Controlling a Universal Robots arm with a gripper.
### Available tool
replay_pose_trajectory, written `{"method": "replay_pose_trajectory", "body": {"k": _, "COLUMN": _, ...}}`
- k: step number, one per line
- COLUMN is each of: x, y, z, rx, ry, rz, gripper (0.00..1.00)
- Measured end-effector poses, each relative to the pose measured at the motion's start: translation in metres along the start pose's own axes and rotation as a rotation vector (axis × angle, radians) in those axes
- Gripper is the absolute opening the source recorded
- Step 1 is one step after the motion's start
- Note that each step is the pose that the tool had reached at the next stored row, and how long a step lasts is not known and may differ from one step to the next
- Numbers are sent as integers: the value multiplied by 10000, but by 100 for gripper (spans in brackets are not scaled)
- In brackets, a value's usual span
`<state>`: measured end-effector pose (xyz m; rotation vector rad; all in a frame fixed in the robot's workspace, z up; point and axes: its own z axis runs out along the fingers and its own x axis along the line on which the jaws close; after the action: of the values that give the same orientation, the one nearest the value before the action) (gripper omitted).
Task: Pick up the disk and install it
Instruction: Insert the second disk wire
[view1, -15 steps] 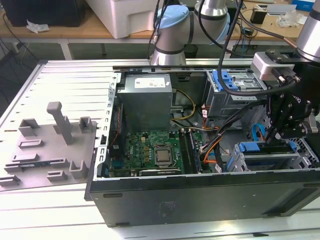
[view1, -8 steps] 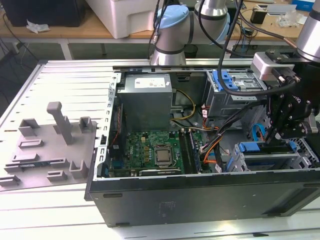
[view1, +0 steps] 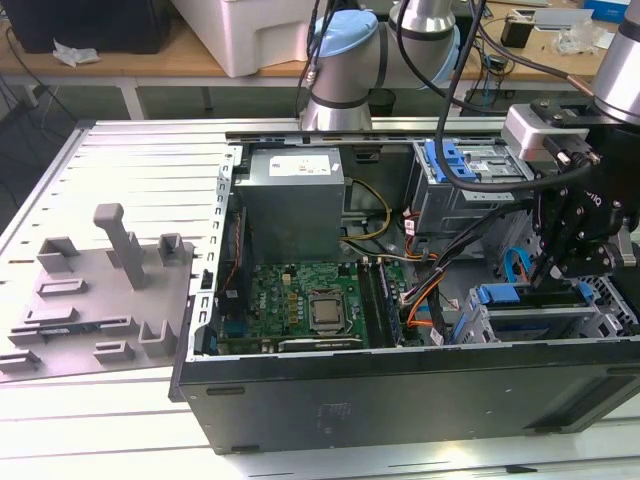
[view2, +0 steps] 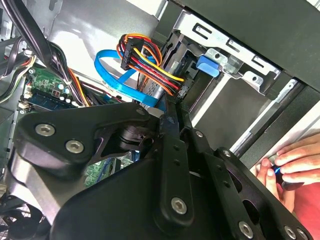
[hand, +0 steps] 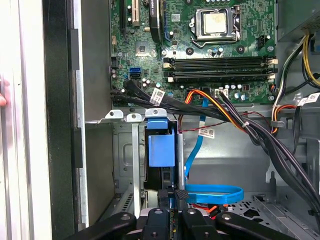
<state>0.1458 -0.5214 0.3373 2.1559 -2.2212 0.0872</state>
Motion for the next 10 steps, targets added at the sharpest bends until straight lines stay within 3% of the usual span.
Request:
{"method": "replay_pose_trajectory", "body": {"k": 4, "x": -1, "y": 0, "z": 4, "rx": 0, "ry": -8, "rz": 0, "gripper": 17}}
{"method": "replay_pose_trajectory", "body": {"k": 5, "x": -1, "y": 0, "z": 4, "rx": -1, "ry": -12, "rz": 0, "gripper": 29}}
{"method": "replay_pose_trajectory", "body": {"k": 8, "x": 0, "y": 0, "z": -5, "rx": 0, "ry": -4, "rz": 0, "gripper": 48}}
{"method": "replay_pose_trajectory", "body": {"k": 10, "x": 1, "y": 0, "z": -9, "rx": 0, "ry": -2, "rz": 0, "gripper": 48}}
